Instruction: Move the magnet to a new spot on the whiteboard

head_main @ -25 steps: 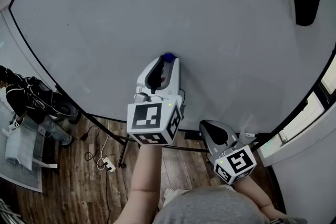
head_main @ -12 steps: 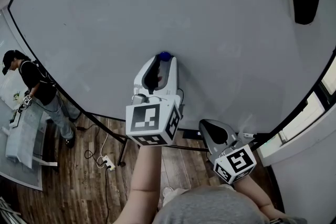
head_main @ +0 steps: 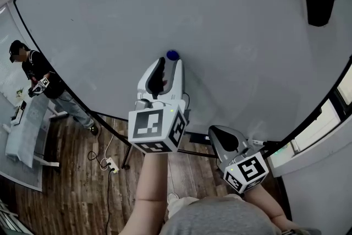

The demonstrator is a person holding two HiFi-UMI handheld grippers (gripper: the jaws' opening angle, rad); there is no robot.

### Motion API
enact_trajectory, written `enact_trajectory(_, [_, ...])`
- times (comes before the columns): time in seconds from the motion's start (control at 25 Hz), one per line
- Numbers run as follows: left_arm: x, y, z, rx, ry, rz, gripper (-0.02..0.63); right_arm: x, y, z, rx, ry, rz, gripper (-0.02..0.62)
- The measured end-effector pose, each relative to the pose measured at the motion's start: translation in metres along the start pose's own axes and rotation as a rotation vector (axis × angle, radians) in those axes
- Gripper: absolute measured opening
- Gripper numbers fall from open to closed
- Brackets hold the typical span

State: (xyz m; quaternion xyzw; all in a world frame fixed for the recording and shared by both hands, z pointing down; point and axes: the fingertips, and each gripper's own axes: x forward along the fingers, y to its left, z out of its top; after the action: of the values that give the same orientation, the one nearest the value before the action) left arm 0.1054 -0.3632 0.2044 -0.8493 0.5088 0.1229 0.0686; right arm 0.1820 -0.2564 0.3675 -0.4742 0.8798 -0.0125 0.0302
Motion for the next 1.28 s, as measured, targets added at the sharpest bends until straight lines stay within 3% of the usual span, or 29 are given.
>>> enact_trajectory(0.36, [-0.053,-0.004,-0.029,-0.051,0.052,0.029,0.140,-0.013,0.009,-0.012,0.018,0.018,0.050,0.002])
enact_trajectory(0.92, [-0.171,-0.002,-0.062,-0.093,0.101,0.114,0.005,-0.030,0.057,-0.014,0.017,0.018,0.108,0.002])
enact_trajectory(1.28, [-0.239,-0.004,-0.090,-0.118,0.180,0.126,0.005,-0.048,0.091,-0.013,0.020,0.028,0.101,0.002])
